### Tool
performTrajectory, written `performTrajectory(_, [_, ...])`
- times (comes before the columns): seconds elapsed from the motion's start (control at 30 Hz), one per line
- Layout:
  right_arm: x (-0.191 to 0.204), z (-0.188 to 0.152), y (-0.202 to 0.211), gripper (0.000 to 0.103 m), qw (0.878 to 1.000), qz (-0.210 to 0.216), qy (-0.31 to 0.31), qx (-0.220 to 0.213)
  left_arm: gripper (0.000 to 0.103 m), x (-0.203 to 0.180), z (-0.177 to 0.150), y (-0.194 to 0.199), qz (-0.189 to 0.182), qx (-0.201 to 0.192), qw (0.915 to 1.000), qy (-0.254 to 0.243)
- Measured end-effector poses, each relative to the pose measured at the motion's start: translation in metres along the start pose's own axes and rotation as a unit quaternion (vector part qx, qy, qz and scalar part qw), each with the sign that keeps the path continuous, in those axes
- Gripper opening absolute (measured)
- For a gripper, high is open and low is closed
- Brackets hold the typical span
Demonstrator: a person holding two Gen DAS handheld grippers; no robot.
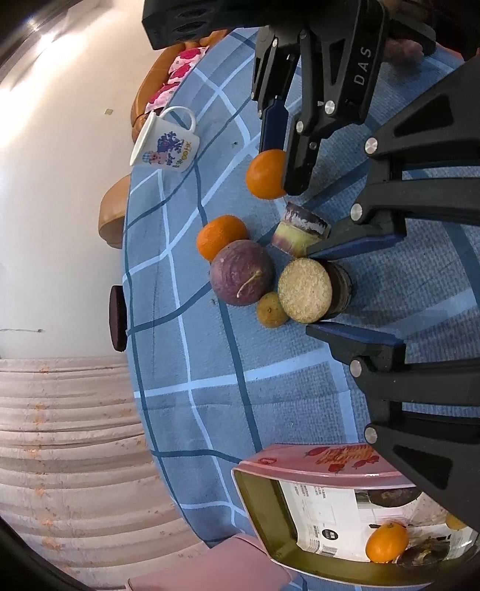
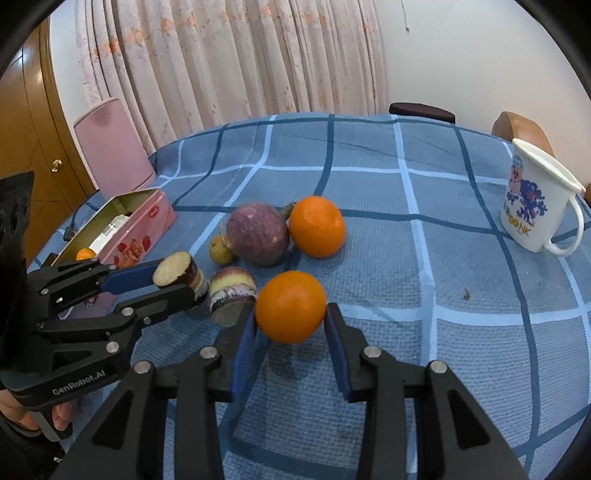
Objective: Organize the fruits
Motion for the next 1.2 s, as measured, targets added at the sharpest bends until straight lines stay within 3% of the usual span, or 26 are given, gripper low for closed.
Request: performTrajectory(1.2, [0.018,0.006,0.031,0.040,0.996,-0.009,0.042,-0.082,0.036,0.005,0.007,0.036,0.034,-0.097,0.9947,0.010])
Point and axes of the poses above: each gripper's, at about its wrist camera, not at the fingertips, and y roughly against the way its jaws point, x to its left, z to its top, the point moved 6 cm from there along -y, roughly the way its jaws point, and after that the axes turned 7 degrees about z, right-handed, at the moved point
